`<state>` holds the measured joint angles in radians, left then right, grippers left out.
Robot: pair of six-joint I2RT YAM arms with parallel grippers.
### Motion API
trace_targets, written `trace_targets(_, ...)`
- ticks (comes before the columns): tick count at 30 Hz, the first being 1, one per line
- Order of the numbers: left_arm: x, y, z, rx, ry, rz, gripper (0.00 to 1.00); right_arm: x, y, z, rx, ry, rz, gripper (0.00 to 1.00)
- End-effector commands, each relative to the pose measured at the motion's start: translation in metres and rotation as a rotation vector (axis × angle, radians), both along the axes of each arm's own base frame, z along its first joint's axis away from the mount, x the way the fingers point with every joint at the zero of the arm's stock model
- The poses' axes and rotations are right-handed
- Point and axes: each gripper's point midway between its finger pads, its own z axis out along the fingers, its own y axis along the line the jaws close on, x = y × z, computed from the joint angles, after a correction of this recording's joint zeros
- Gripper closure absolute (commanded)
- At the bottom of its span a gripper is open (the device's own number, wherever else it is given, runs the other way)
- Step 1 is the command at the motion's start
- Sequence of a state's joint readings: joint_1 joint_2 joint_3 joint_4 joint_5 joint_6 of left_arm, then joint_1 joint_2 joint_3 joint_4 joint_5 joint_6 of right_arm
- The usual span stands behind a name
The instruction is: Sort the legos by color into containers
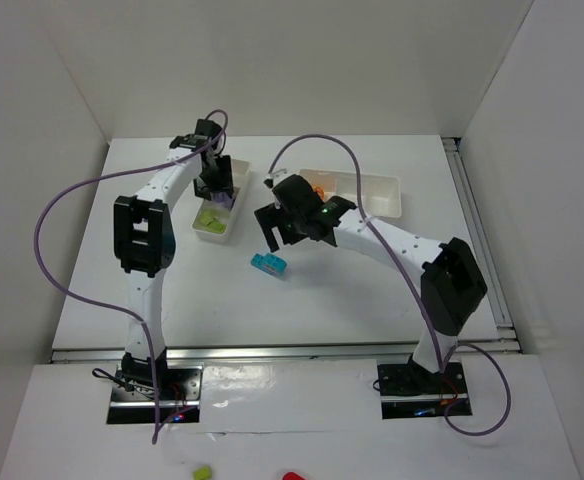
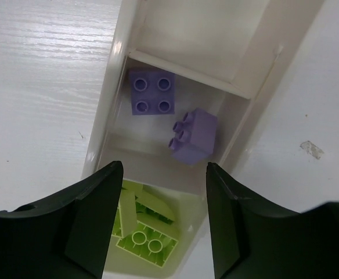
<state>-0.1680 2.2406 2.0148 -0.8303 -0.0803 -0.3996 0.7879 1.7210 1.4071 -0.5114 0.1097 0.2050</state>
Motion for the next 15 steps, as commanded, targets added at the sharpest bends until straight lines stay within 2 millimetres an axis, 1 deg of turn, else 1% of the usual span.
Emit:
trace_targets(1,0.008,-0.006,0.056,-0.059,-0.112,-0.005,0.31,0.001,0.025,0.008,-0.02,-0.022,0.134,0.08)
trace_targets(2,0.007,-0.006,0.059,-0.06,-0.112,-0.006,0.31,0.003,0.028,0.014,-0.01,-0.033,0.134,0.08)
trace_targets(3,0.011,-0.007,0.073,-0.065,-0.147,-0.006,0.31,0.0,0.033,0.002,-0.032,-0.008,0.158,0.08)
trace_targets(4,0.009,-0.006,0.075,-0.064,-0.141,-0.006,0.31,0.003,0.035,0.001,-0.044,-0.01,0.17,0.08)
trace_targets(5,0.006,-0.001,0.082,-0.064,-0.147,0.003,0.31,0.001,0.04,-0.002,-0.049,-0.006,0.179,0.08)
trace_targets(6,0.005,-0.001,0.097,-0.069,-0.176,0.002,0.31,-0.003,0.041,-0.014,-0.076,0.015,0.196,0.08)
trace_targets(7,0.002,0.0,0.102,-0.07,-0.185,0.002,0.31,-0.003,0.041,-0.014,-0.076,0.015,0.196,0.08)
trace_targets(8,0.0,0.007,0.107,-0.07,-0.192,0.016,0.31,-0.001,0.043,-0.017,-0.084,0.014,0.203,0.08)
trace_targets(9,0.001,0.018,0.111,-0.062,-0.206,0.039,0.31,-0.006,0.044,-0.023,-0.09,0.04,0.233,0.08)
trace_targets(10,-0.004,0.023,0.107,-0.059,-0.193,0.048,0.31,-0.01,0.044,-0.025,-0.089,0.055,0.242,0.08)
trace_targets(11,-0.005,0.029,0.113,-0.06,-0.208,0.058,0.31,-0.011,0.045,-0.029,-0.095,0.063,0.261,0.08)
trace_targets(13,-0.009,0.042,0.108,-0.064,-0.19,0.082,0.31,-0.021,0.04,-0.045,-0.133,0.12,0.305,0.08)
trace_targets(14,-0.012,0.04,0.11,-0.074,-0.191,0.077,0.31,-0.021,0.04,-0.045,-0.137,0.116,0.312,0.08)
trace_targets(15,-0.013,0.047,0.107,-0.071,-0.183,0.091,0.31,-0.031,0.041,-0.056,-0.152,0.15,0.348,0.08)
